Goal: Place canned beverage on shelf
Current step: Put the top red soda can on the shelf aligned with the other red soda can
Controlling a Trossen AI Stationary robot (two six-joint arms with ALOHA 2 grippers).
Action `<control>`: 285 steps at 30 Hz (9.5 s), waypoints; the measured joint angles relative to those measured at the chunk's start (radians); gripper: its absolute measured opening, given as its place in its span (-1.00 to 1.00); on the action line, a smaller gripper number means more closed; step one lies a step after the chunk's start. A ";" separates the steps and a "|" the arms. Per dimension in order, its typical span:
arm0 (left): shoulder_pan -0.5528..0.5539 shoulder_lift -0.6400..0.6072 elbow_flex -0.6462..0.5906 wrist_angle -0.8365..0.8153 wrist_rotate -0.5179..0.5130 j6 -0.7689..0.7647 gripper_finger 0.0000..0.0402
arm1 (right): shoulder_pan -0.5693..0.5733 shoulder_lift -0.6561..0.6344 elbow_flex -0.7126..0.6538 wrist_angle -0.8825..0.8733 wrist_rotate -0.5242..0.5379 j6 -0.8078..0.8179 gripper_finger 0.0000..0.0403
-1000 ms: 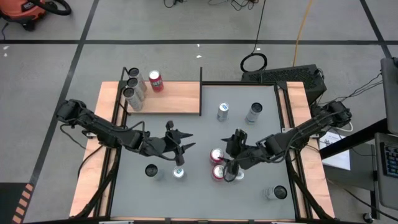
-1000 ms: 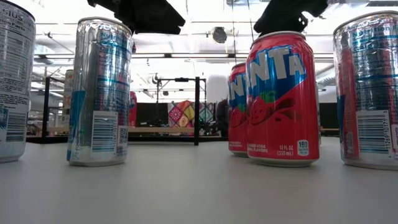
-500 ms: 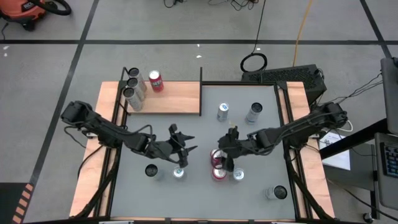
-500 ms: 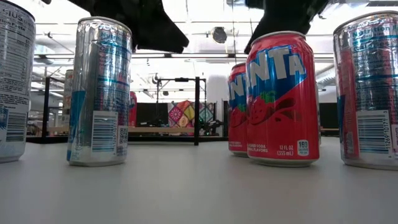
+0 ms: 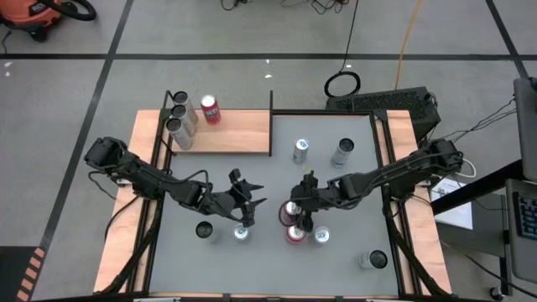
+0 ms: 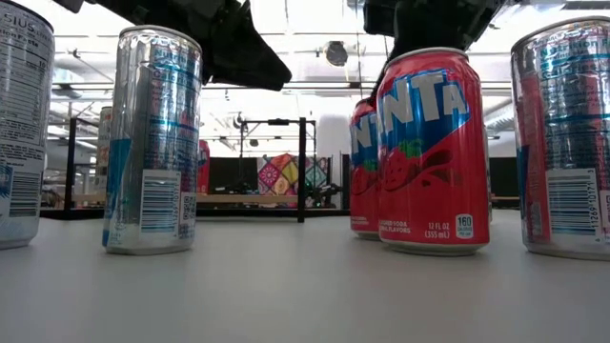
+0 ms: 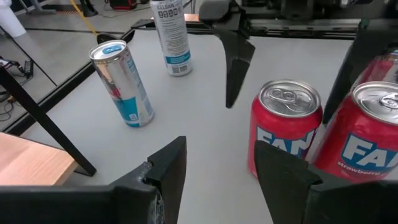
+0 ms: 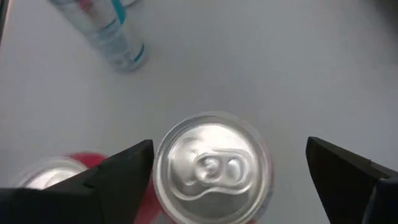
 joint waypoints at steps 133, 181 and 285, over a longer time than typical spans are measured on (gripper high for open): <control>-0.070 0.047 -0.015 0.772 -0.403 0.262 0.40 | -0.063 0.042 0.060 0.608 0.206 -0.422 0.63; -0.080 -0.010 0.000 0.792 -0.364 0.420 0.79 | -0.050 0.076 0.058 0.602 0.289 -0.456 0.26; 0.602 -0.040 -0.339 0.269 -0.682 -0.209 0.54 | 0.009 -0.295 0.060 -0.119 0.289 -0.493 0.63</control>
